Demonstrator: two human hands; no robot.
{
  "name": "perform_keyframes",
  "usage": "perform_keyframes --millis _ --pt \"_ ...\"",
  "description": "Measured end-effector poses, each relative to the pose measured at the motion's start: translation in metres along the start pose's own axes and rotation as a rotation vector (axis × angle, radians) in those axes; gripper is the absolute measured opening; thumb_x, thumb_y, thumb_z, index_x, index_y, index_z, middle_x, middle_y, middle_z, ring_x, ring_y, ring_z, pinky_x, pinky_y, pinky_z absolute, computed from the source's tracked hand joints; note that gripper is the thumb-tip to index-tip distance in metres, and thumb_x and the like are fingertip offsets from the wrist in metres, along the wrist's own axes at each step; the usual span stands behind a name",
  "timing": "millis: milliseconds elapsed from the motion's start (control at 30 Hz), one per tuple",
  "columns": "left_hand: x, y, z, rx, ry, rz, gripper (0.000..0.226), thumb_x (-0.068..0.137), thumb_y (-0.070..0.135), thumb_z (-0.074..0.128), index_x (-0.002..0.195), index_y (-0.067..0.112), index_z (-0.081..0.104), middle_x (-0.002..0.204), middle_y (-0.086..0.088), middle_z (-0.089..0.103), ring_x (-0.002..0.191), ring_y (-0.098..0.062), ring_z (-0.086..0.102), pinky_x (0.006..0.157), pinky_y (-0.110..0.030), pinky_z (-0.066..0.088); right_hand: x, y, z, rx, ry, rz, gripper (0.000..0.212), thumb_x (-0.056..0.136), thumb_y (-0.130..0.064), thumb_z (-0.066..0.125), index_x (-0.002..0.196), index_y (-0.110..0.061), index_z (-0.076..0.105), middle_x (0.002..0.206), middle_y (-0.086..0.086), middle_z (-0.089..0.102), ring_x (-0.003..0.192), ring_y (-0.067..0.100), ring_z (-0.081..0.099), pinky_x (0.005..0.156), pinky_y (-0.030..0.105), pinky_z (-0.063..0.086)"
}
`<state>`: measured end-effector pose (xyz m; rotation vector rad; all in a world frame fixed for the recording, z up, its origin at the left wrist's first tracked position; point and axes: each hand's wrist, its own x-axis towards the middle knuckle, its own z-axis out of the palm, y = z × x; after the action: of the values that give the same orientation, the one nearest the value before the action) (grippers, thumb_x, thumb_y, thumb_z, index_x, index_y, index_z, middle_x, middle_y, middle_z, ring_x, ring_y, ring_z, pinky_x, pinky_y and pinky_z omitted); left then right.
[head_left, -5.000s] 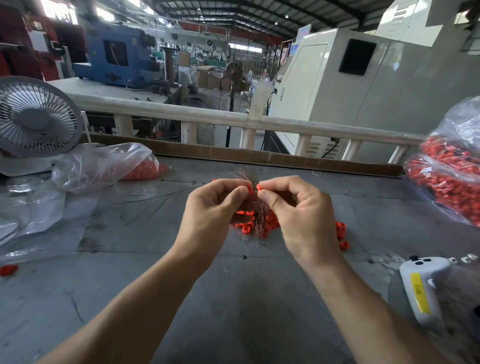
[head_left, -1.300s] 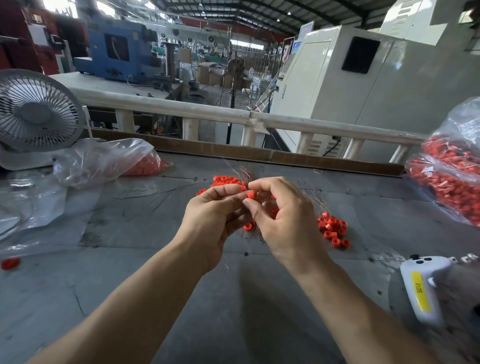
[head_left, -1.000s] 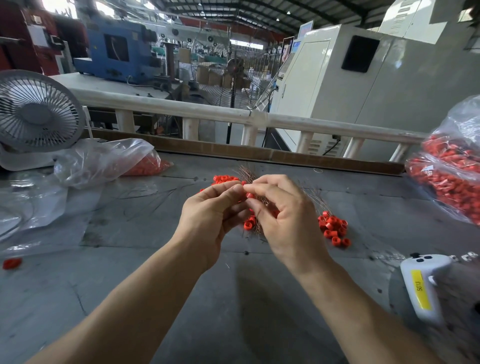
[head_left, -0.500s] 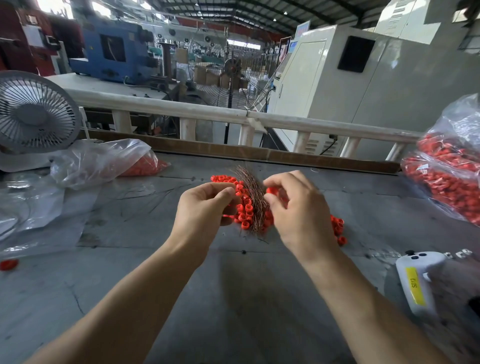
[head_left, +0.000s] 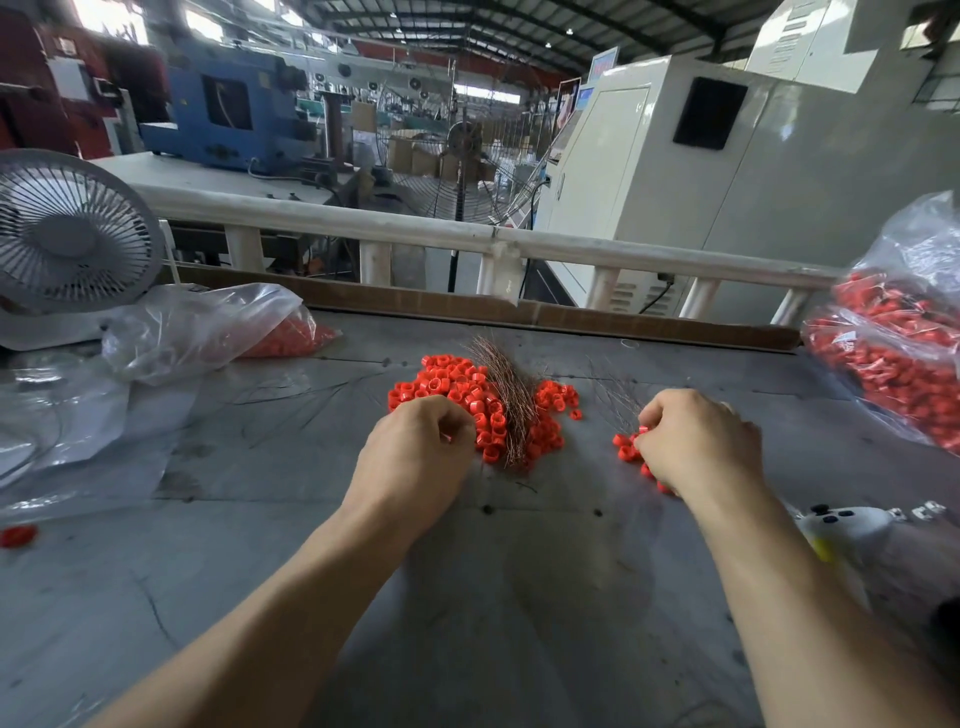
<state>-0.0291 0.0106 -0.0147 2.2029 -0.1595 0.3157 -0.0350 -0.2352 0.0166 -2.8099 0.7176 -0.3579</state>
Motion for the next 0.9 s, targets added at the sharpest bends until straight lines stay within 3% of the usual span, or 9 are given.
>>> perform_keyframes --millis 100,233,333,467,600,733,900 --pt "0.000 0.000 0.000 0.078 -0.021 0.047 0.012 0.092 0.026 0.063 0.094 0.031 0.073 0.096 0.013 0.069 0.098 -0.014 0.062 0.086 -0.034 0.049 -0.004 -0.005 0.001 -0.045 0.060 -0.087 0.021 0.088 -0.031 0.075 0.109 -0.030 0.071 0.108 0.000 0.073 0.115 0.028 0.058 0.097 0.036 0.044" --pt "0.001 -0.003 0.000 0.201 -0.024 0.044 0.021 0.097 0.030 0.058 0.113 0.034 0.071 0.122 0.010 0.063 0.118 -0.017 0.052 0.102 -0.039 0.041 -0.011 -0.021 0.013 0.268 0.100 -0.319 0.020 0.095 -0.012 0.066 0.111 -0.020 0.074 0.115 0.005 0.072 0.112 0.029 0.061 0.097 0.037 0.050" --pt "0.004 -0.006 0.000 0.266 -0.019 0.042 0.027 0.098 0.032 0.056 0.122 0.036 0.068 0.135 0.010 0.056 0.124 -0.018 0.047 0.102 -0.036 0.035 -0.019 -0.035 0.025 0.315 0.028 -0.421 0.038 0.096 -0.001 0.057 0.129 -0.015 0.070 0.130 0.005 0.069 0.123 0.025 0.061 0.107 0.031 0.044" --pt "0.007 -0.011 0.001 0.312 -0.057 0.004 0.043 0.098 0.031 0.053 0.141 0.035 0.056 0.151 0.010 0.045 0.137 -0.020 0.038 0.112 -0.038 0.026 -0.021 -0.049 0.035 0.240 -0.095 -0.456 0.064 0.092 0.010 0.044 0.152 -0.014 0.050 0.156 0.005 0.051 0.144 0.021 0.045 0.122 0.029 0.031" --pt "0.010 -0.015 0.002 0.301 -0.090 0.001 0.049 0.098 0.031 0.053 0.147 0.034 0.049 0.148 0.008 0.050 0.137 -0.021 0.041 0.113 -0.040 0.027 -0.024 -0.052 0.040 0.240 -0.105 -0.471 0.059 0.095 0.005 0.049 0.149 -0.018 0.053 0.152 0.003 0.055 0.141 0.021 0.049 0.118 0.030 0.034" --pt "0.011 -0.016 0.003 0.290 -0.043 0.030 0.039 0.097 0.031 0.057 0.136 0.034 0.057 0.130 0.007 0.060 0.124 -0.021 0.049 0.105 -0.038 0.032 -0.023 -0.050 0.042 0.276 -0.042 -0.481 0.044 0.098 -0.009 0.060 0.141 -0.020 0.061 0.141 0.002 0.063 0.131 0.022 0.056 0.112 0.030 0.040" --pt "0.011 -0.015 0.003 0.292 -0.026 0.053 0.036 0.095 0.030 0.061 0.130 0.035 0.059 0.127 0.009 0.062 0.123 -0.019 0.051 0.103 -0.037 0.033 -0.021 -0.050 0.042 0.290 0.038 -0.470 0.030 0.095 -0.017 0.069 0.125 -0.021 0.070 0.128 0.000 0.068 0.120 0.023 0.061 0.103 0.034 0.047"
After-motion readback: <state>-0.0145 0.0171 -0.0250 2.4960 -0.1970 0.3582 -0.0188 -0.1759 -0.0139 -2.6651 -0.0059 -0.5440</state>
